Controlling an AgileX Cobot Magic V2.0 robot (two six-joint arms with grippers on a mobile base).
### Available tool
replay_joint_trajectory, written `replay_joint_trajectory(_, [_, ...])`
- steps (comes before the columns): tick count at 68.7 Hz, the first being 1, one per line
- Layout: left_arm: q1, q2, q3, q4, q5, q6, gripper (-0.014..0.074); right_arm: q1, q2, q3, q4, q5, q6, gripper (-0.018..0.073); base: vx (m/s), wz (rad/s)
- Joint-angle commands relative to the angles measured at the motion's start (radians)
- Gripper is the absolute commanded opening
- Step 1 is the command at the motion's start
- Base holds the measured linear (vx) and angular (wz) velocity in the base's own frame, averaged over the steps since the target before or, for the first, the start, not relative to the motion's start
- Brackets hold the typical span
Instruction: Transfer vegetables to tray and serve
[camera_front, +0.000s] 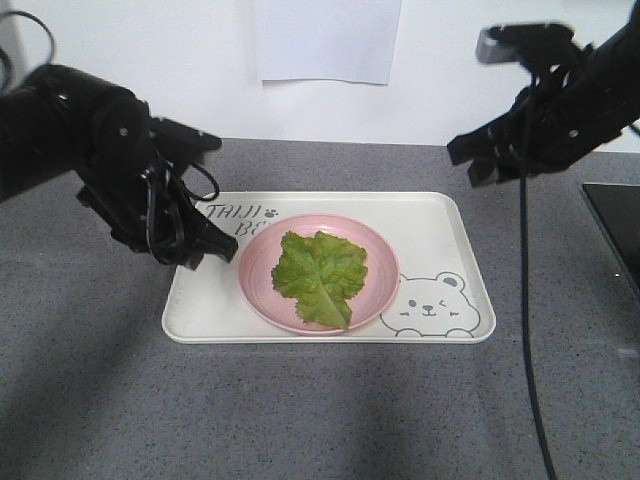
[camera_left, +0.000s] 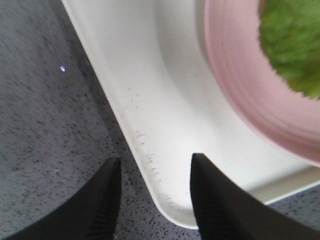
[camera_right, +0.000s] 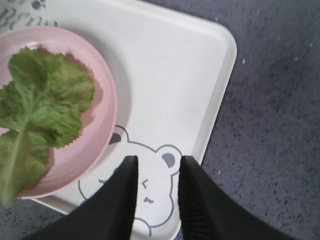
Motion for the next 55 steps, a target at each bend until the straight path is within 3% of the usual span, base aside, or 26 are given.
replay_joint_trajectory(1, [-0.005,-0.111,-0.030,0.006,-0.067,-0.003,0.0270,0.003,-0.099,-0.030,0.051,-0.074,-0.065,0.0076,0.00,0.00])
replay_joint_trajectory(8, [-0.005,-0.175,-0.030,0.006,-0.115,-0.003,0.0192,0.003,-0.148,-0.030,0.104,-0.101,-0.113,-0.0013,0.00,0.00])
replay_joint_trajectory(22, [-0.005,-0.327,-0.030,-0.002,-0.211,-0.003,-0.0010,0.003,-0.263,-0.028,0.163,-0.119,-0.191,-0.0006,0.00,0.00])
replay_joint_trajectory(30, [-0.005,-0.419,-0.030,-0.003,-0.245,-0.003,-0.0008,0.003,-0.352,0.038,0.171,-0.183,-0.222,-0.0006,0.00,0.00])
replay_joint_trajectory(43, [-0.005,-0.579,0.000,-0.003,-0.277,-0.002,-0.0007,0.003,-0.610,0.369,0.182,-0.361,-0.260,-0.0006,0.00,0.00])
replay_joint_trajectory(55, [-0.005,-0.778,0.285,-0.002,-0.422,0.004,-0.0007,0.003,-0.882,0.771,0.181,-0.548,-0.317,-0.0006,0.00,0.00])
